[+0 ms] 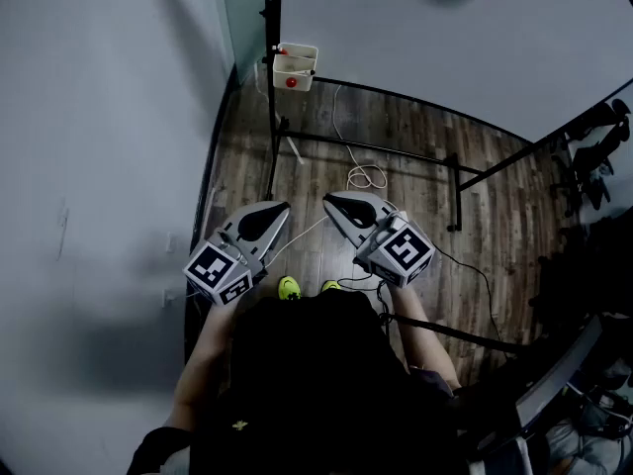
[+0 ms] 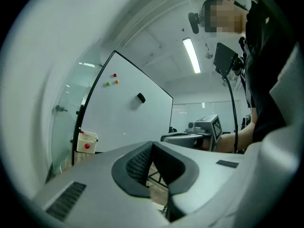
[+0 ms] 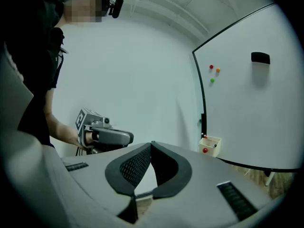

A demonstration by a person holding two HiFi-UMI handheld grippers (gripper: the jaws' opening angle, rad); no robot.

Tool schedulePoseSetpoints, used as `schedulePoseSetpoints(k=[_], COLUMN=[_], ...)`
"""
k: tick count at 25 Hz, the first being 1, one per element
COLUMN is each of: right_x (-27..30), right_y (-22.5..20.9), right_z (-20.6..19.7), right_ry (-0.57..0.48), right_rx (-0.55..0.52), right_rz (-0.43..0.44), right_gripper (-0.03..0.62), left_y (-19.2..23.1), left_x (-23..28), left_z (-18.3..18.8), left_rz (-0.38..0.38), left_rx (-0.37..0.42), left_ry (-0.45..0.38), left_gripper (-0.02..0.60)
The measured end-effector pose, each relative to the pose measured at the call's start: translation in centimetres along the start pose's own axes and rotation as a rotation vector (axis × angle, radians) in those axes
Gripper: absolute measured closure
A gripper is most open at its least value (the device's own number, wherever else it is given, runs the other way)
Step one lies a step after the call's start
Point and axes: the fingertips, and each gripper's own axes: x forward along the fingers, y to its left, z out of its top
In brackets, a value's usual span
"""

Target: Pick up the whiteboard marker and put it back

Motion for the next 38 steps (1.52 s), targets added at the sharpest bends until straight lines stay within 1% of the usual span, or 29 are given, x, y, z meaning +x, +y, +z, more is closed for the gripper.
schedulePoseSetpoints(k=[5, 10, 13, 15, 18, 22, 25, 31, 35, 38], right_x=[0.0, 0.4, 0.3, 0.3, 0.4, 0.4, 0.5, 0.6, 1.5, 2.5], right_y=[0.3, 0.2, 0.0, 0.0, 0.1, 0.5, 0.4, -0.8, -2.4, -4.1], right_z=[0.2, -0.1, -0.4, -0.8, -1.3, -2.2, -2.9, -3.7, -4.0, -4.0], right_ry=[-0.016, 0.014, 0.033, 0.043, 0.066, 0.09, 0.102, 0.115, 0.124, 0.129], right_rx=[0.013, -0.035, -0.03, -0.04, -0.061, -0.033, -0.043, -0.033, -0.022, -0.016], right_rz=[0.033, 0.02, 0.001, -0.001, 0.005, 0.0, 0.008, 0.006, 0.024, 0.035], right_gripper=[0.586, 0.586, 0.586, 0.586, 0.585, 0.585, 0.585, 0.585, 0.585, 0.585], left_y=[0.0, 0.1, 0.3, 0.5, 0.8, 1.0, 1.0, 1.4, 2.5, 3.6], left_x=[0.2, 0.0, -0.4, -0.8, -1.3, -1.6, -1.6, -0.9, 0.5, 1.9], left_z=[0.1, 0.3, -0.1, -0.9, -1.5, -2.4, -3.6, -4.8, -3.6, -2.8], left_rz=[-0.006, -0.01, -0.014, -0.014, -0.003, -0.002, -0.015, -0.019, -0.005, 0.013], left_rx=[0.001, -0.002, -0.004, -0.014, -0.04, -0.071, -0.094, -0.115, -0.095, -0.094], left_ry=[-0.006, -0.015, -0.005, 0.011, 0.012, 0.02, 0.047, 0.075, 0.052, 0.041], left_gripper=[0.557, 0.557, 0.557, 0.557, 0.557, 0.557, 0.557, 0.557, 0.557, 0.557])
